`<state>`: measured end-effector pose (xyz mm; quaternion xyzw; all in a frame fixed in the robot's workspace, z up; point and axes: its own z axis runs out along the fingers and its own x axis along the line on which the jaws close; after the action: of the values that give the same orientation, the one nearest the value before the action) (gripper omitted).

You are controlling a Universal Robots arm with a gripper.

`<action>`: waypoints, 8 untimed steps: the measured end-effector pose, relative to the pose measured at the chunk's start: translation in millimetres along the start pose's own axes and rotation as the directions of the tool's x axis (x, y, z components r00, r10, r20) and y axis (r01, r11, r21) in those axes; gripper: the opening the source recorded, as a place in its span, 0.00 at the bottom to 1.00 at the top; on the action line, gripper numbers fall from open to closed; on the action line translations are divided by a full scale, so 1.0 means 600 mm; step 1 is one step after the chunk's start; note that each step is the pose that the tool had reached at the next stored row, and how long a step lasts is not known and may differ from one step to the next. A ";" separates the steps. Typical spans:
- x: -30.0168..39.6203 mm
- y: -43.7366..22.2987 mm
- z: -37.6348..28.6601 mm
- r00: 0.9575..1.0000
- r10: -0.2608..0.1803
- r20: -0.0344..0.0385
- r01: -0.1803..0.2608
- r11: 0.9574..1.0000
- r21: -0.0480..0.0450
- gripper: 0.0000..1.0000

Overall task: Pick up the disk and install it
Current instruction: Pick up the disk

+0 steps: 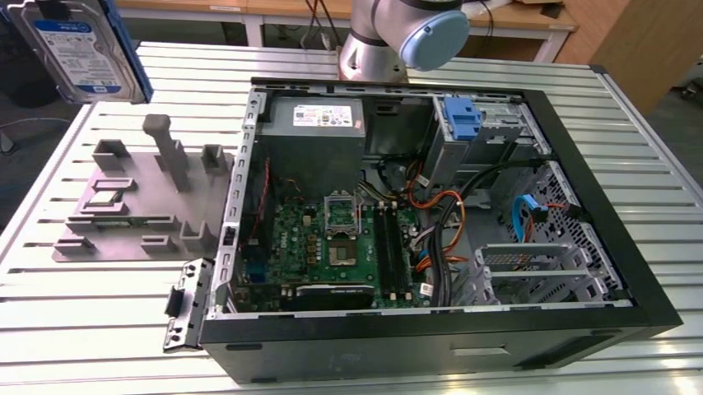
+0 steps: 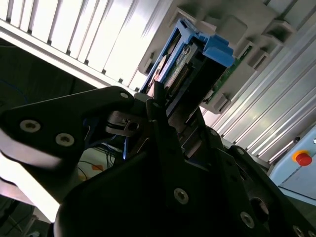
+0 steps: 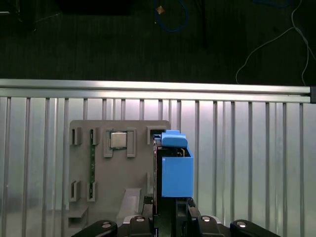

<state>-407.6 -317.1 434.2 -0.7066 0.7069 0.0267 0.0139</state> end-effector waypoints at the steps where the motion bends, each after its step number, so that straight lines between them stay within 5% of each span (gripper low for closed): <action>1: 0.000 0.000 -0.004 1.000 0.000 0.000 0.000 1.000 0.000 0.35; 8: -0.002 0.001 -0.037 1.000 0.000 0.000 0.000 1.000 0.000 0.35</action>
<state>-407.6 -317.1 456.5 -0.7066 0.7069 0.0267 0.0140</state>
